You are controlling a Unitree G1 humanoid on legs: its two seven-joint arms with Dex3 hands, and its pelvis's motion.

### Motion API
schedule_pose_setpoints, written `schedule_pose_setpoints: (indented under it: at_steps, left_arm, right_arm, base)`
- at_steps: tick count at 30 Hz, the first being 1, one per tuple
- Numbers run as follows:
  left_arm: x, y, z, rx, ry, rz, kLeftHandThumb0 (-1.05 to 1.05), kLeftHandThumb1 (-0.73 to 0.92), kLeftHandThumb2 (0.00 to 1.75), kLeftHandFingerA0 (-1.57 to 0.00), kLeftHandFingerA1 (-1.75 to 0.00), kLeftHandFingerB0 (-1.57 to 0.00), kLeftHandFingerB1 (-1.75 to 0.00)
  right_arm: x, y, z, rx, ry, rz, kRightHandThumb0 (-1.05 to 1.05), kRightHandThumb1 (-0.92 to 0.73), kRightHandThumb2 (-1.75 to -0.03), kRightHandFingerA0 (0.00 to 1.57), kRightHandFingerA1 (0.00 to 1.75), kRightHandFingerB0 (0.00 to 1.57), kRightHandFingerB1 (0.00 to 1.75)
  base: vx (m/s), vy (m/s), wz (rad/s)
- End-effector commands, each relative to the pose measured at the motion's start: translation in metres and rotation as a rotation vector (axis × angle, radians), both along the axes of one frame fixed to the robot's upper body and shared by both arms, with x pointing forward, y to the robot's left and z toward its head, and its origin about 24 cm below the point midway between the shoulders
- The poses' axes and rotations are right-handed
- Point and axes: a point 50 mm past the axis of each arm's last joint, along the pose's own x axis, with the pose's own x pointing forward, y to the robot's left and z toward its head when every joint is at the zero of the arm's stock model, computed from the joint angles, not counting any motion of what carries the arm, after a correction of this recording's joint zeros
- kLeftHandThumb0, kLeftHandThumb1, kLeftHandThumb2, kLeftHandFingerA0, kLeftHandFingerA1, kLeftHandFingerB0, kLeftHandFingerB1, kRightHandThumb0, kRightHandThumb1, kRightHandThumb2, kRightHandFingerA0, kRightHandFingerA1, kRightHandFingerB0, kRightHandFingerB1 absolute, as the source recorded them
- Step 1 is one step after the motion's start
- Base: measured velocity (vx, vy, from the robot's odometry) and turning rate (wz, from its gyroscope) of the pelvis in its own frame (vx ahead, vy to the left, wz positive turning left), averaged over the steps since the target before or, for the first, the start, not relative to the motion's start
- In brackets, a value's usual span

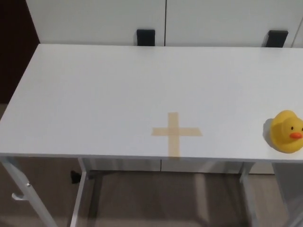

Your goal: The robot uses its right hand to push the yellow duck toy to the center of the white desk.

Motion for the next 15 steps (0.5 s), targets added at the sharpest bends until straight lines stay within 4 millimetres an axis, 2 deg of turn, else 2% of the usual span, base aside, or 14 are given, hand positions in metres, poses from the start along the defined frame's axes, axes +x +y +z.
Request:
schedule_pose_setpoints:
  at_steps: [1, 2, 3, 4, 5, 6, 8, 9, 10, 11, 12, 13, 14, 15]
  left_arm:
    - [-0.005, 0.005, 0.002, 0.001, 0.007, 0.020, -0.17, 0.63, 0.84, -0.84, -0.80, -0.83, -0.80]
    - [-0.006, 0.005, 0.002, 0.000, 0.007, 0.027, -0.17, 0.63, 0.84, -0.84, -0.80, -0.83, -0.80]
    - [-0.007, 0.005, 0.001, 0.000, 0.008, 0.031, -0.14, 0.57, 0.93, -0.85, -0.84, -0.86, -0.83]
    - [-0.008, 0.005, 0.001, 0.001, 0.008, 0.029, -0.14, 0.57, 0.93, -0.85, -0.84, -0.86, -0.83]
    - [-0.009, 0.004, 0.000, -0.002, 0.008, 0.027, -0.18, 0.61, 0.82, -0.85, -0.84, -0.87, -0.83]
    - [-0.009, 0.003, -0.001, -0.006, 0.010, 0.024, -0.19, 0.62, 0.77, -0.85, -0.85, -0.87, -0.83]
    - [-0.010, 0.002, -0.001, -0.006, 0.014, 0.019, -0.19, 0.62, 0.77, -0.85, -0.85, -0.87, -0.83]
    - [-0.010, 0.002, -0.002, -0.009, 0.012, 0.019, -0.20, 0.59, 0.81, -0.85, -0.86, -0.87, -0.84]
    - [-0.010, 0.001, -0.002, -0.011, 0.010, 0.019, -0.20, 0.59, 0.81, -0.85, -0.86, -0.87, -0.84]
    - [-0.009, 0.001, -0.002, -0.012, 0.010, 0.021, -0.18, 0.65, 0.76, -0.83, -0.77, -0.79, -0.78]
    - [-0.009, 0.001, -0.002, -0.012, 0.010, 0.026, -0.18, 0.65, 0.77, -0.83, -0.78, -0.79, -0.79]
    - [-0.009, 0.001, -0.002, -0.012, 0.009, 0.029, -0.18, 0.65, 0.77, -0.83, -0.78, -0.79, -0.79]
    - [-0.010, 0.001, -0.002, -0.014, 0.005, 0.031, -0.18, 0.62, 0.80, -0.84, -0.82, -0.79, -0.81]
    - [-0.010, 0.001, -0.002, -0.014, 0.004, 0.031, -0.18, 0.62, 0.80, -0.84, -0.82, -0.79, -0.81]
  right_arm:
    - [0.001, -0.003, 0.006, -0.034, -0.131, -0.057, -0.33, -0.63, -0.61, 0.53, 0.71, 0.22, 0.48]
    - [0.001, -0.004, 0.006, -0.040, -0.163, -0.081, -0.33, -0.63, -0.61, 0.53, 0.71, 0.22, 0.48]
    - [0.002, -0.005, 0.009, -0.049, -0.214, -0.112, -0.43, -0.64, -0.59, 0.32, 0.67, 0.16, 0.41]
    - [0.002, -0.006, 0.010, -0.051, -0.229, -0.118, -0.43, -0.64, -0.59, 0.32, 0.67, 0.16, 0.41]
    - [0.006, -0.009, 0.015, -0.054, -0.247, -0.114, -0.58, -0.51, -0.84, 0.15, 0.60, 0.07, 0.49]
    - [0.011, -0.013, 0.021, -0.061, -0.264, -0.102, -0.63, -0.53, -0.86, 0.11, 0.60, 0.06, 0.49]
    - [0.014, -0.014, 0.025, -0.069, -0.285, -0.098, -0.63, -0.53, -0.86, 0.11, 0.60, 0.06, 0.49]
    - [0.016, -0.016, 0.027, -0.073, -0.290, -0.099, -0.37, -0.51, -1.05, 0.03, 0.55, 0.00, 0.52]
    - [0.020, -0.017, 0.030, -0.079, -0.297, -0.101, -0.37, -0.51, -1.05, 0.03, 0.55, 0.00, 0.52]
    - [0.032, -0.021, 0.040, -0.102, -0.354, -0.092, -0.78, -0.59, -0.97, 0.00, 0.42, 0.02, 0.30]
    - [0.050, -0.024, 0.055, -0.134, -0.434, -0.075, -0.80, -0.61, -0.98, 0.00, 0.39, 0.03, 0.25]
    - [0.055, -0.025, 0.060, -0.143, -0.456, -0.069, -0.80, -0.61, -0.98, 0.00, 0.39, 0.03, 0.25]
    - [0.073, -0.026, 0.074, -0.173, -0.479, -0.039, -0.79, -0.66, -1.04, 0.00, 0.46, 0.00, 0.26]
    - [0.078, -0.026, 0.078, -0.181, -0.483, -0.032, -0.79, -0.66, -1.04, 0.00, 0.46, 0.00, 0.26]
  base:
    - [0.00, 0.000, 0.00]
    - [0.00, 0.000, 0.00]
    - [0.00, 0.000, 0.00]
    - [0.00, 0.000, 0.00]
    - [0.00, 0.000, 0.00]
    - [0.00, 0.000, 0.00]
    - [0.00, 0.000, 0.00]
    - [0.00, 0.000, 0.00]
    - [0.00, 0.000, 0.00]
    - [0.00, 0.000, 0.00]
    - [0.00, 0.000, 0.00]
    - [0.00, 0.000, 0.00]
    - [0.00, 0.000, 0.00]
    - [0.00, 0.000, 0.00]
